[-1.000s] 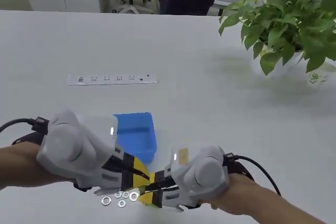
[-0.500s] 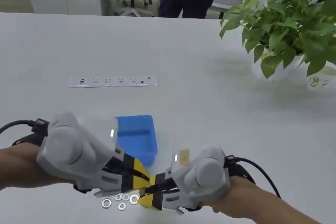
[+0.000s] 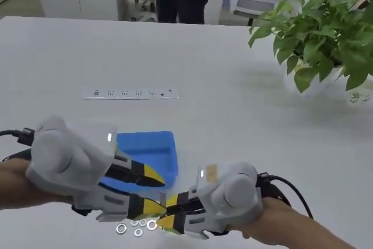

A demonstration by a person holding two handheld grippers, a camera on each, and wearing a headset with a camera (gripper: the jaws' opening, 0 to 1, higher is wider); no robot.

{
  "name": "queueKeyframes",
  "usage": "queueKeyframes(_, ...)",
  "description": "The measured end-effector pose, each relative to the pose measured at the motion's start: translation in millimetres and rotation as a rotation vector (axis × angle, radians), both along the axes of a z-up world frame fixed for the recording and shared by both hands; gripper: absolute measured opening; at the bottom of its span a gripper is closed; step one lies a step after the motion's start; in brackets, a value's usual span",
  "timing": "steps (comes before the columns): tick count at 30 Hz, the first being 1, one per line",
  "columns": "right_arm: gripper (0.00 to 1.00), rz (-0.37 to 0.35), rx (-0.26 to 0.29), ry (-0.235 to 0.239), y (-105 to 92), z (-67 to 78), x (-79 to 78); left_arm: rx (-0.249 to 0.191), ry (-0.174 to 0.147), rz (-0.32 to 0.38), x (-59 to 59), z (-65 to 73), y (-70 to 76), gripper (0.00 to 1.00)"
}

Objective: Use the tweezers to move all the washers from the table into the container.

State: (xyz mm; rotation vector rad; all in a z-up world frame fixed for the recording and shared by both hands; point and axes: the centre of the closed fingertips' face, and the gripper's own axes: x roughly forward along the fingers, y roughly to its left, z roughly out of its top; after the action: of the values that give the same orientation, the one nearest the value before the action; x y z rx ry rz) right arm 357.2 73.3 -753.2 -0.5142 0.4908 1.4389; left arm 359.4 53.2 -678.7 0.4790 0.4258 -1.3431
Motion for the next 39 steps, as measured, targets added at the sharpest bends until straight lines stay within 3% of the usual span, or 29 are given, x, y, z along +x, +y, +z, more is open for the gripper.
queueKeyframes(4,0.09,0.004,0.002,-0.004,1.0,6.7,0.3,-0.037,0.011,0.035,-0.3,4.5,5.0,0.40)
queueKeyframes(22,0.10,0.000,0.040,-0.004,11.5,39.7,12.0,-0.087,0.045,0.211,-5.4,4.2,33.7,0.70)
queueKeyframes(25,0.10,0.003,0.047,-0.010,14.6,45.3,15.4,-0.092,0.031,0.239,-6.2,5.5,39.5,0.71)
queueKeyframes(39,0.10,0.015,0.070,-0.031,30.0,61.1,33.7,-0.105,0.034,0.340,-16.7,-0.3,66.3,0.82)
